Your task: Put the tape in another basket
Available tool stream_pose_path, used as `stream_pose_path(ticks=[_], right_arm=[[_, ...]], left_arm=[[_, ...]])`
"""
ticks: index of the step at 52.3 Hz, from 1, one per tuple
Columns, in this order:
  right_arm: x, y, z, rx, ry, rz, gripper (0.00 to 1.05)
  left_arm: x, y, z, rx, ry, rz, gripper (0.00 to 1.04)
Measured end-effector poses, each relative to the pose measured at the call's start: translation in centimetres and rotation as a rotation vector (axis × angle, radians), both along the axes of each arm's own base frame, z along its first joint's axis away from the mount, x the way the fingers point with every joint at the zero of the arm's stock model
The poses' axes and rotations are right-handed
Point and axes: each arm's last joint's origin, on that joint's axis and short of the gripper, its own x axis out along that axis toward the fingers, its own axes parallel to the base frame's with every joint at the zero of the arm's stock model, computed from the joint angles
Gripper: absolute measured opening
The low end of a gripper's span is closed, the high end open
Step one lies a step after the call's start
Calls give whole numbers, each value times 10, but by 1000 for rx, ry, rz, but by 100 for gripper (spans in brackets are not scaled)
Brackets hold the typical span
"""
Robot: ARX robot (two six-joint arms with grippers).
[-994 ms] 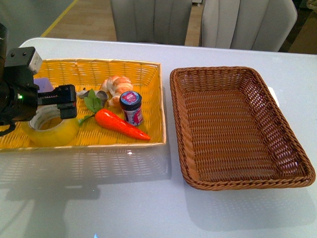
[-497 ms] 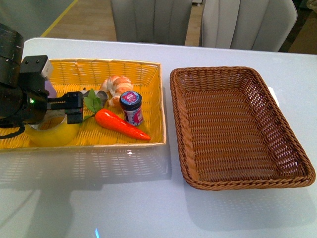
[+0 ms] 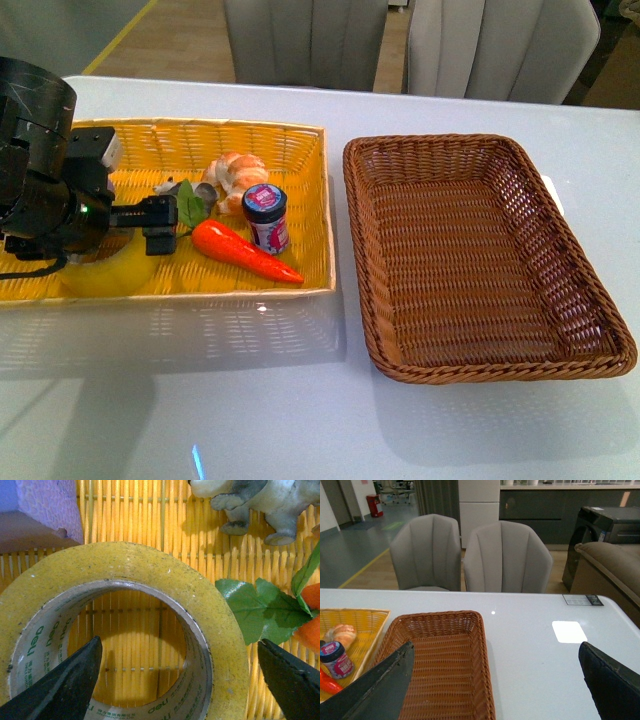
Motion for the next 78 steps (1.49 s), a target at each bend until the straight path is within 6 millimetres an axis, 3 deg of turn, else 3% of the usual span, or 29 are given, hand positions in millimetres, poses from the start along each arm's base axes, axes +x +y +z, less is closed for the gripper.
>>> stream_pose_path(ticks=[5,11,24,34,47,55,65,78], right_arm=[[0,0,0,0,0,0,96],[0,0,0,0,0,0,96],[0,0,0,0,0,0,96],[0,0,0,0,0,0,96],[0,0,0,0,0,0,96],[0,0,0,0,0,0,96],[0,0,0,0,0,0,96],[0,0,0,0,0,0,96]], left_arm=[[0,0,0,3,1,3,71],[0,0,0,8,-3,6,49],[-1,1,9,25,-39,28,17],[-11,2,39,11,-110,41,16],[-12,-6,96,-47,-261,11,16],[-7,-15,111,-87,-300,-1,16],[1,-44,126,-174,-333,-58,16],[9,-109,148,-345,-364,-170,16]])
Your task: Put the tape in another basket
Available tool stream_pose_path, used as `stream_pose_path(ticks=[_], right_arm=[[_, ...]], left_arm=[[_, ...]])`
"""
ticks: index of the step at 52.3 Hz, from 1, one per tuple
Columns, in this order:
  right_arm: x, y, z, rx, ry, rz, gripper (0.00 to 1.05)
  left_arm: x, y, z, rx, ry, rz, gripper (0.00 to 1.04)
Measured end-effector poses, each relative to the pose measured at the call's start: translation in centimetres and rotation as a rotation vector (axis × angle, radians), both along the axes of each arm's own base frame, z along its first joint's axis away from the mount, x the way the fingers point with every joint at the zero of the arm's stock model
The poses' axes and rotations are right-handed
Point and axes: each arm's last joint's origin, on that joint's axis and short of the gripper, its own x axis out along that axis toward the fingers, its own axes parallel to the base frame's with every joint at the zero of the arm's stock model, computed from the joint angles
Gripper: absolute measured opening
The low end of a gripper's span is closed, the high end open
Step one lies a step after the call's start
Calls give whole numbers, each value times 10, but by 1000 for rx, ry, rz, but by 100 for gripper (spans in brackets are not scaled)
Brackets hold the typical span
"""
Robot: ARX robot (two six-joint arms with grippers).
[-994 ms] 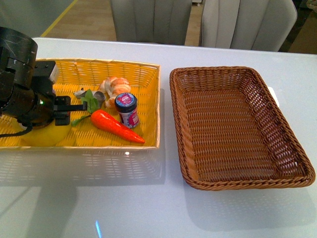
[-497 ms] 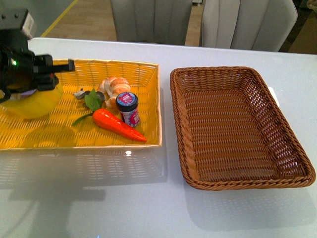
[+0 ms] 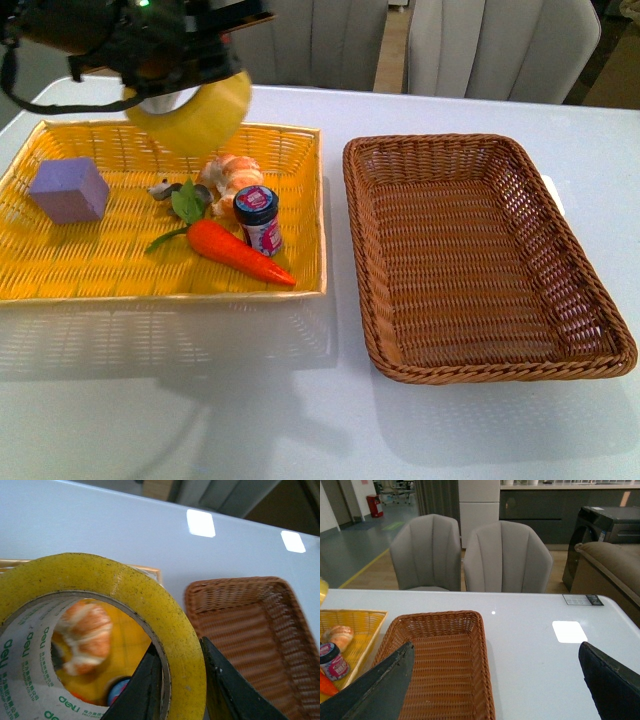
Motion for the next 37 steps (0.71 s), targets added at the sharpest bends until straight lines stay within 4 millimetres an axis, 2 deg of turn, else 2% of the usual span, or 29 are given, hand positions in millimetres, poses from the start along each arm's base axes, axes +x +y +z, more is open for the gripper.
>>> stream_pose_path(ticks=[6,26,37], right_arm=[[0,0,0,0,0,0,96],[0,0,0,0,0,0,96],[0,0,0,0,0,0,96]], left_arm=[[3,-31,1,-82,18,-59,16],[-3,-88,-18,-187,107,-147,16],[-17,-118,-15,-252,147,-220,16]])
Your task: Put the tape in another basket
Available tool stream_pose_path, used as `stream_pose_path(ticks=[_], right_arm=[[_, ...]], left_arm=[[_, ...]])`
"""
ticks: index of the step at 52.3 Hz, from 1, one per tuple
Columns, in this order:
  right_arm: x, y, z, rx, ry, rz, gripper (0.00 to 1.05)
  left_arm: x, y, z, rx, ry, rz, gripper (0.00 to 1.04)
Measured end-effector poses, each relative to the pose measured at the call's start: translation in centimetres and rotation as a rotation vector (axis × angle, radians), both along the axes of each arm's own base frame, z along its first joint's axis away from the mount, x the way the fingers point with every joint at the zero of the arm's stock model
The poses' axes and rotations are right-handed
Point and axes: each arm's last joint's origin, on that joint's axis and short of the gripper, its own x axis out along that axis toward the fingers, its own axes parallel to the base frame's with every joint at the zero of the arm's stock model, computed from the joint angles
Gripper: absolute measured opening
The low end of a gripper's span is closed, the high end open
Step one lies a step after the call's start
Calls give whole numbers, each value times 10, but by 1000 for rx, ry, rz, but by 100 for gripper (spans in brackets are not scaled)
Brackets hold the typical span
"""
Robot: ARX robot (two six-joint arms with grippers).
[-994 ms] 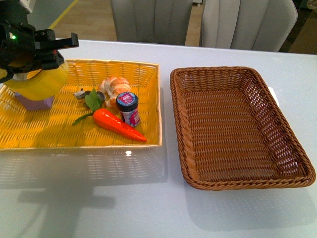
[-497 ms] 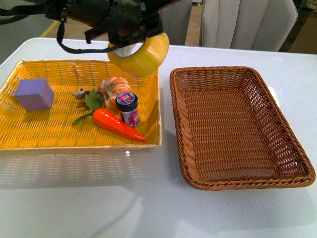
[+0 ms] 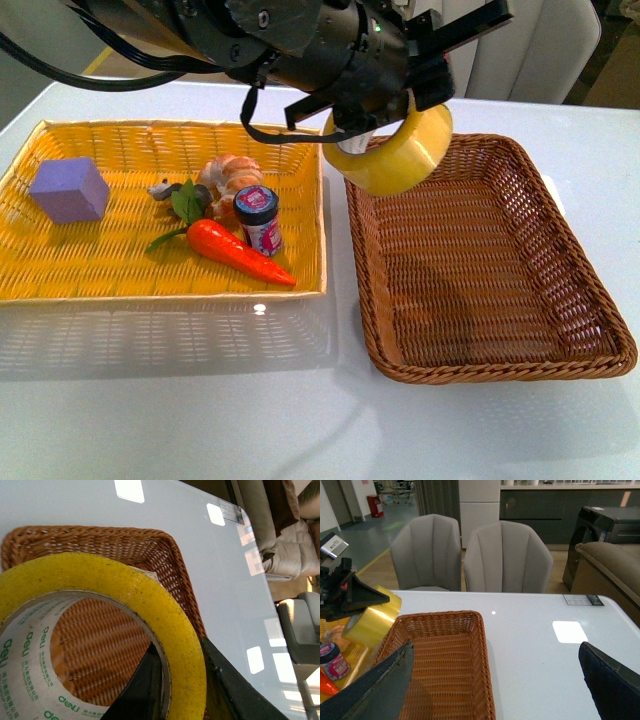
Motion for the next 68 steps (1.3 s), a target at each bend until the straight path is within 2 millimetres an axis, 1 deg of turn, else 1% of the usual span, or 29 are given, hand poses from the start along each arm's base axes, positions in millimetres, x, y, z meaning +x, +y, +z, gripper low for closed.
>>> stream_pose_path(ticks=[10,15,18,23,39,58,59,64,68], right_arm=[[0,0,0,0,0,0,96],[0,0,0,0,0,0,96],[0,0,0,0,0,0,96],[0,0,0,0,0,0,96],[0,0,0,0,0,0,96],[0,0,0,0,0,0,96],[0,0,0,0,0,0,96],[0,0,0,0,0,0,96],[0,0,0,0,0,0,96]], left_arm=[[-11,-17,-1,-32,28,-42,16],[-17,-26,-8,-38,54,-60,16],[-19,-30,-15,-41,84,-65,16],[-20,-31,-28,-42,130,-55,16],[-18,-33,-44,-36,179,-37,16],[-16,-36,-48,-39,195,-29,16],[-16,-36,-48,-40,197,-27,17],[-16,-38,-47,-45,196,-31,40],[-16,-38,-47,-45,196,-31,52]])
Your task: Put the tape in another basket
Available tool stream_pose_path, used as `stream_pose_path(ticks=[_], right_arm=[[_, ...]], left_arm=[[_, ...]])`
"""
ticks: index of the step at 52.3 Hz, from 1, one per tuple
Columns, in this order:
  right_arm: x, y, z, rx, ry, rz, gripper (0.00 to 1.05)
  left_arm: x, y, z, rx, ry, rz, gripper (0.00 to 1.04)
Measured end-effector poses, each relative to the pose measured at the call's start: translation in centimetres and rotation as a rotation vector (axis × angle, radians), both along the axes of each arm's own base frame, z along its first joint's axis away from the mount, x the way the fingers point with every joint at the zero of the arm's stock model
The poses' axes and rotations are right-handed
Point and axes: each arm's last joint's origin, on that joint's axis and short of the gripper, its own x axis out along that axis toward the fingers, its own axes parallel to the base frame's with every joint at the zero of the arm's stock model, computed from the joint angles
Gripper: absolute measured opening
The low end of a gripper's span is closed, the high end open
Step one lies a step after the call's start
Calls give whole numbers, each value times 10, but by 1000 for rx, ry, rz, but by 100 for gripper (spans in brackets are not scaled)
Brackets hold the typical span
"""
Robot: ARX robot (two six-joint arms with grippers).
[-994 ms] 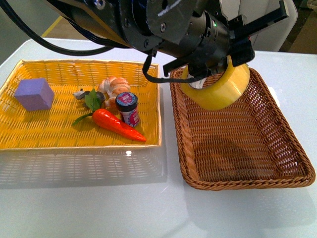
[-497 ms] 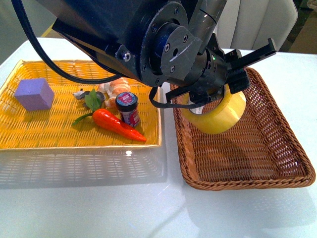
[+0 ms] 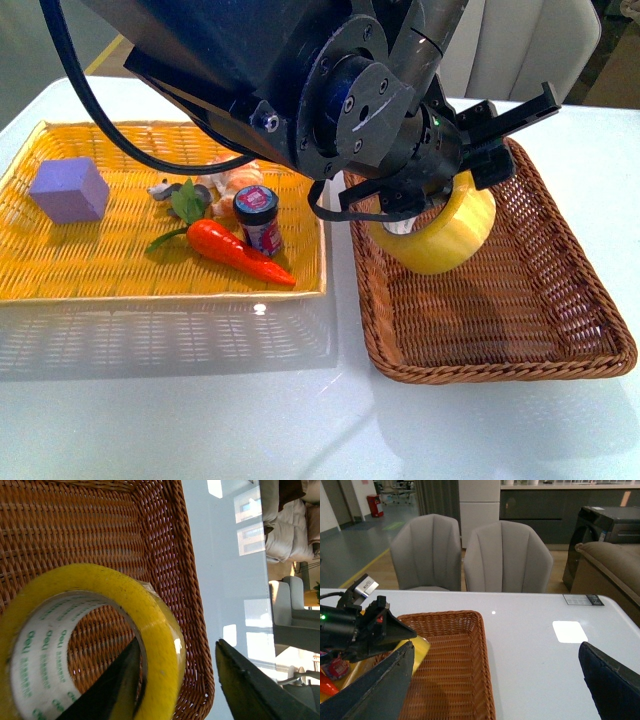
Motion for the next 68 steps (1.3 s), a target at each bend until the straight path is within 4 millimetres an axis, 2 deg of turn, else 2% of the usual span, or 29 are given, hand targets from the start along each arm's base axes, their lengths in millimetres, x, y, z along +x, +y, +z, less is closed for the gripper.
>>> stream_pose_path(ticks=[5,9,14,22,29,41,44,51,55,60,65,68], right_arm=[[0,0,0,0,0,0,96],[0,0,0,0,0,0,96],[0,0,0,0,0,0,96],[0,0,0,0,0,0,96],[0,0,0,0,0,0,96],[0,0,0,0,0,0,96],[0,0,0,0,0,0,96],[0,0,0,0,0,0,96],[0,0,0,0,0,2,96],[0,0,0,0,0,3,96],[0,0,0,0,0,0,96],[0,0,0,0,0,0,96]], left_arm=[[1,0,1,-2,-2,0,66],[1,0,1,-3,-4,3,84],[2,4,3,-6,-14,15,97],[4,22,18,-27,-51,60,96],[8,53,37,-48,-103,142,96],[7,132,60,-8,-178,333,96],[3,155,62,25,-199,382,96],[-13,193,70,69,-271,459,96],[-27,209,72,205,-539,604,85],[-67,234,71,398,-788,680,69],[-103,251,75,497,-888,673,53],[-116,255,76,525,-904,660,44]])
